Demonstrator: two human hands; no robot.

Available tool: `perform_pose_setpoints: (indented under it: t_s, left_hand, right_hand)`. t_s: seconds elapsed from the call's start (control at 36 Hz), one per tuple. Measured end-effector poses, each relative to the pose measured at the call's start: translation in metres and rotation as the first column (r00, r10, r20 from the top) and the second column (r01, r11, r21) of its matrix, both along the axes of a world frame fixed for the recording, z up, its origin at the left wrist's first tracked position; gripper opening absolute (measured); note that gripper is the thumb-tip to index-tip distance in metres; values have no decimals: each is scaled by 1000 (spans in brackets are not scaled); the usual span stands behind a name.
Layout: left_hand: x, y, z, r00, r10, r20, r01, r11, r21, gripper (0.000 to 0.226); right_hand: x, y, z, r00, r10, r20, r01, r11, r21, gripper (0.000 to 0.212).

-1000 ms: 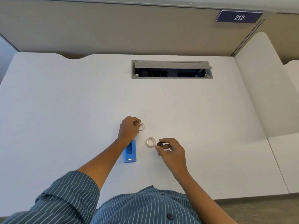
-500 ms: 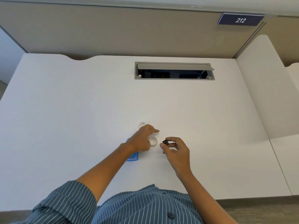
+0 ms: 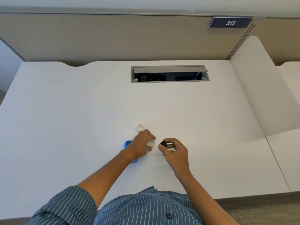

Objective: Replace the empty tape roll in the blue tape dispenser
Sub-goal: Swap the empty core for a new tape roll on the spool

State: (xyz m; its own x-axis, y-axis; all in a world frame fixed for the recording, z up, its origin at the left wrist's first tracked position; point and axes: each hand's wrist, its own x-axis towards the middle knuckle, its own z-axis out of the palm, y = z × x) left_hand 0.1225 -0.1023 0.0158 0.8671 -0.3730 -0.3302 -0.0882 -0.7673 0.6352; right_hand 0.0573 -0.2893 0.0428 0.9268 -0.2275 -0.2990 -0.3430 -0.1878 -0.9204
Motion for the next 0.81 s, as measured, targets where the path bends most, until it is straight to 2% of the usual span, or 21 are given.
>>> perform_pose_setpoints:
  t_s: [0.11,0.22,0.36,0.64,0.81]
  left_hand:
    - [-2,4,9,986,163,-26,-165,971,-172,50]
    - [-8,11,23,968,247,-37,-247,927,-283,46]
    - [-18,23,40,918,365,-157,-397,828,-395,40]
    - [-37,34,70,827,456,-328,-562,669,-486,26]
    - [-44,36,88,828,436,-352,-560,613,-557,34]
  right_hand:
    - [2,0,6,1000,-11,-14,12,1000,18,27]
    - [5,2,15,1000,-12,15,12,1000,13,27]
    - [7,6,25,999,-12,42,8,995,98,30]
    - [13,19,45,992,73,106,-90,982,167,32]
    - [16,24,58,978,146,148,-174,964,201,34]
